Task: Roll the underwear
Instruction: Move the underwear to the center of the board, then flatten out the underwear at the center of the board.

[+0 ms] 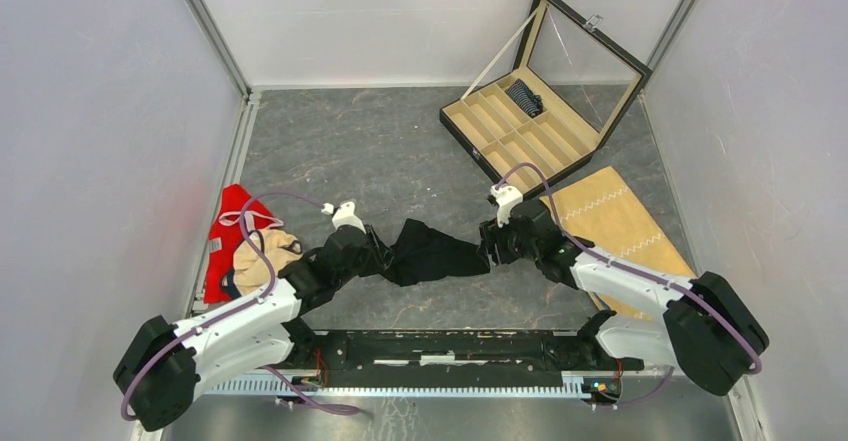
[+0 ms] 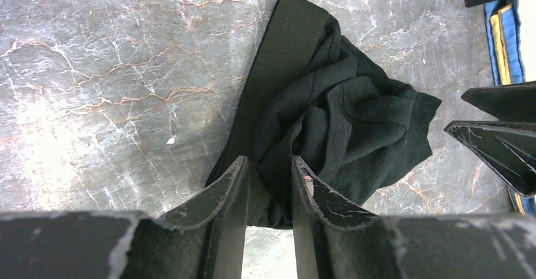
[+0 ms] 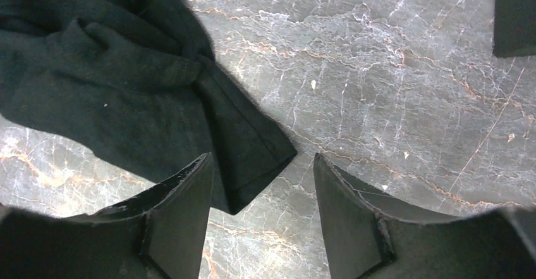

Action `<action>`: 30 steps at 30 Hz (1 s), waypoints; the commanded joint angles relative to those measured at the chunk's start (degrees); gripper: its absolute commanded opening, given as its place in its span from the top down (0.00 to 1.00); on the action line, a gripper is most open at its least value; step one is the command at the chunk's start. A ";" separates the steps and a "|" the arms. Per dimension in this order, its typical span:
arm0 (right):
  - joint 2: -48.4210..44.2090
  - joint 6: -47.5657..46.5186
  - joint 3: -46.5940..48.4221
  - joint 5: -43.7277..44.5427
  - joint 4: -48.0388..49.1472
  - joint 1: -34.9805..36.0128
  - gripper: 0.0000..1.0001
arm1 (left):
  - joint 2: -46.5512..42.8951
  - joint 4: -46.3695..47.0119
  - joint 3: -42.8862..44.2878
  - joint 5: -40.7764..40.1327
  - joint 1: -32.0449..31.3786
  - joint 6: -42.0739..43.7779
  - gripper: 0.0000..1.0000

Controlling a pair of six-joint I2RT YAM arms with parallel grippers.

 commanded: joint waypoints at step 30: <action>2.02 0.12 -6.42 -5.51 14.69 -2.31 1.00 | 1.08 4.21 2.93 1.83 -0.08 -0.78 0.96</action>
